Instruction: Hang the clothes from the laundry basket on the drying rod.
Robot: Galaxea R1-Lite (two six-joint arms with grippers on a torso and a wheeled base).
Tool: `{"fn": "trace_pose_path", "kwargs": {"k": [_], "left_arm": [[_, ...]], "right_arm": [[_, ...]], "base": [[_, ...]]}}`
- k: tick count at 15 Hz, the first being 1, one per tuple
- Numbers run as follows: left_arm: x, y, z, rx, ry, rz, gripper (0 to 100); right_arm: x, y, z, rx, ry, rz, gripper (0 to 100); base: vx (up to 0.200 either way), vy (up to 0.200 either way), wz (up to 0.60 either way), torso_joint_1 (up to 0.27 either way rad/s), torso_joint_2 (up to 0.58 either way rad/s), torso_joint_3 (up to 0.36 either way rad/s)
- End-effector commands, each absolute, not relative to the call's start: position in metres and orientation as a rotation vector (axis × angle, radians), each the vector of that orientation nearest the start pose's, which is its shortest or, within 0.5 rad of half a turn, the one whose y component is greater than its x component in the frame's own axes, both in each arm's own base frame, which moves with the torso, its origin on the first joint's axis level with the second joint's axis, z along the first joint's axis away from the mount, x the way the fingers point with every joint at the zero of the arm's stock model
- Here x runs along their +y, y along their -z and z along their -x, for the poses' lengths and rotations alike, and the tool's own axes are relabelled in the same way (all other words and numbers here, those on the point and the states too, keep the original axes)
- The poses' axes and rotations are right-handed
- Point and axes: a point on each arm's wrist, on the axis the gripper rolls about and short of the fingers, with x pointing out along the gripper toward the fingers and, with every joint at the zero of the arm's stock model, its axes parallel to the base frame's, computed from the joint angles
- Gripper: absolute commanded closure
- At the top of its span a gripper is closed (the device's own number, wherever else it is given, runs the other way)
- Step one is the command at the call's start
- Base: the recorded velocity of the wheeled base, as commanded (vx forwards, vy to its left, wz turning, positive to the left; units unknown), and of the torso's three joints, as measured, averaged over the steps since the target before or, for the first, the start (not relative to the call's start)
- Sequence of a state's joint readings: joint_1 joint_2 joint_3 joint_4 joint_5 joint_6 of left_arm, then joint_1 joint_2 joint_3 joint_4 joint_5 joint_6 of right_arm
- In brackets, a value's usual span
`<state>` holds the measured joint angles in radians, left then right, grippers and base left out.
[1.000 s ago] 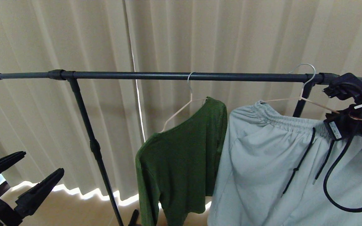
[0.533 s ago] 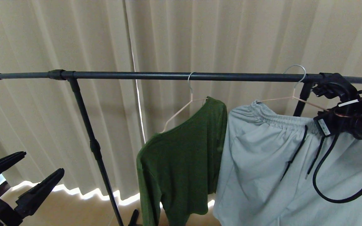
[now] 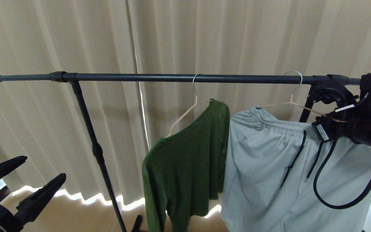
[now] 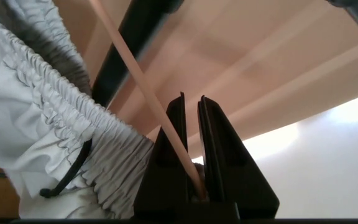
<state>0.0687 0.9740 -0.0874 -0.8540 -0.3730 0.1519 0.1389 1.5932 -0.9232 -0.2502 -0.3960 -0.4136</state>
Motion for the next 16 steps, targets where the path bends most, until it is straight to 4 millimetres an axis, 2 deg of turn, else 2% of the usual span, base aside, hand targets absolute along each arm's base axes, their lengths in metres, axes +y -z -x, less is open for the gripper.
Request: {"fn": "trace_pose_path", "kwargs": {"k": [1,4,9,10,13,14,16], "left_arm": [[-0.001,-0.157,-0.102,0.008,0.305,-0.144,0],[-0.001,-0.158,-0.101,0.006,0.304,-0.144,0],[-0.001,-0.159,-0.102,0.003,0.304,-0.145,0],[-0.001,-0.158,-0.102,0.004,0.304,-0.145,0],[-0.001,-0.158,-0.101,0.006,0.304,-0.144,0],[-0.001,-0.158,-0.101,0.006,0.304,-0.144,0],[-0.001,-0.158,-0.102,0.007,0.304,-0.144,0]], "right_arm": [[0.038,-0.207,-0.279,0.456,0.139,0.524,100],[0.045,-0.207,-0.275,0.443,0.112,0.529,100],[0.045,-0.2,-0.271,0.443,0.107,0.53,100],[0.046,-0.201,-0.269,0.44,0.099,0.527,0],[0.051,-0.201,-0.252,0.382,-0.001,0.485,0],[0.051,-0.201,-0.252,0.382,-0.001,0.485,0],[0.053,-0.2,-0.242,0.295,-0.127,0.447,0]], "base": [[0.0,0.0,0.0,0.0,0.0,0.0],[0.0,0.0,0.0,0.0,0.0,0.0],[0.0,0.0,0.0,0.0,0.0,0.0],[0.0,0.0,0.0,0.0,0.0,0.0],[0.0,0.0,0.0,0.0,0.0,0.0],[0.0,0.0,0.0,0.0,0.0,0.0],[0.0,0.0,0.0,0.0,0.0,0.0]]}}
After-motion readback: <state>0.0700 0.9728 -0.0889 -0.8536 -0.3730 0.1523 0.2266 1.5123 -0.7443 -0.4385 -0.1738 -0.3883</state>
